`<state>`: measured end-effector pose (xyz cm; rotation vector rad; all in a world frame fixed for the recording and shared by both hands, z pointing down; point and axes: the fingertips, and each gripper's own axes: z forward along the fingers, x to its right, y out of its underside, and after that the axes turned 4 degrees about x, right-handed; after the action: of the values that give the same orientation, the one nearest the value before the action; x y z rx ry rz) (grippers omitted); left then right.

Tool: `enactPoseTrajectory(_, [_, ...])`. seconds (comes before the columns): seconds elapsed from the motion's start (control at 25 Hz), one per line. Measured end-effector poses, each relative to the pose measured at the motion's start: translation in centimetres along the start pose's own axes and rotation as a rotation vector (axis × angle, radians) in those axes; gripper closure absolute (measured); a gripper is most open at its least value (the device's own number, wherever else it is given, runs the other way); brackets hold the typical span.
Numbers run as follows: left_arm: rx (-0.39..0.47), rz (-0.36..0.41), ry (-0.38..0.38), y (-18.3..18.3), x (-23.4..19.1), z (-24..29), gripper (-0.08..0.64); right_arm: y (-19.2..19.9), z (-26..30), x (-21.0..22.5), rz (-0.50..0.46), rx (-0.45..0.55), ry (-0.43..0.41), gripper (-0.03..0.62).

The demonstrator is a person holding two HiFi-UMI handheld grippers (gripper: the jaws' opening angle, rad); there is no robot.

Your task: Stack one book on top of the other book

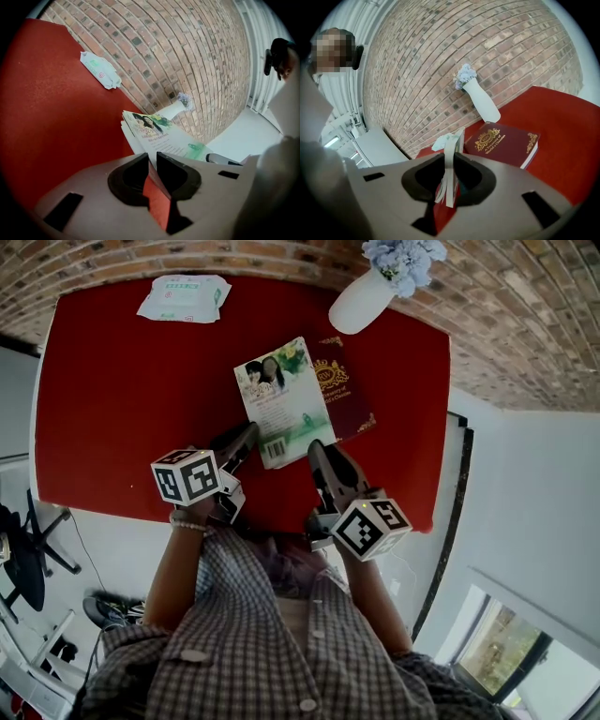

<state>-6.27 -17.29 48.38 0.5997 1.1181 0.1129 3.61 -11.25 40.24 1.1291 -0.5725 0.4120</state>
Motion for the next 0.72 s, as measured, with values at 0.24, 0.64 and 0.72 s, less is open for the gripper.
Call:
enactPoseTrajectory(0.24, [0.017, 0.051, 0.037, -1.0, 2.6, 2.2, 0.500, -2.9, -0.7, 2.1, 0.042, 0.052, 0.010, 0.525])
enactPoseTrajectory(0.64, [-0.066, 0.157, 0.025, 1.3, 4.4, 7.2, 0.502, -2.0, -3.1, 9.8, 0.212, 0.061, 0.142, 0.525])
enactPoseTrajectory(0.72, [-0.076, 0.177, 0.016, 1.6, 4.5, 7.8, 0.502, -1.4, -3.2, 11.1, 0.248, 0.043, 0.158, 0.518])
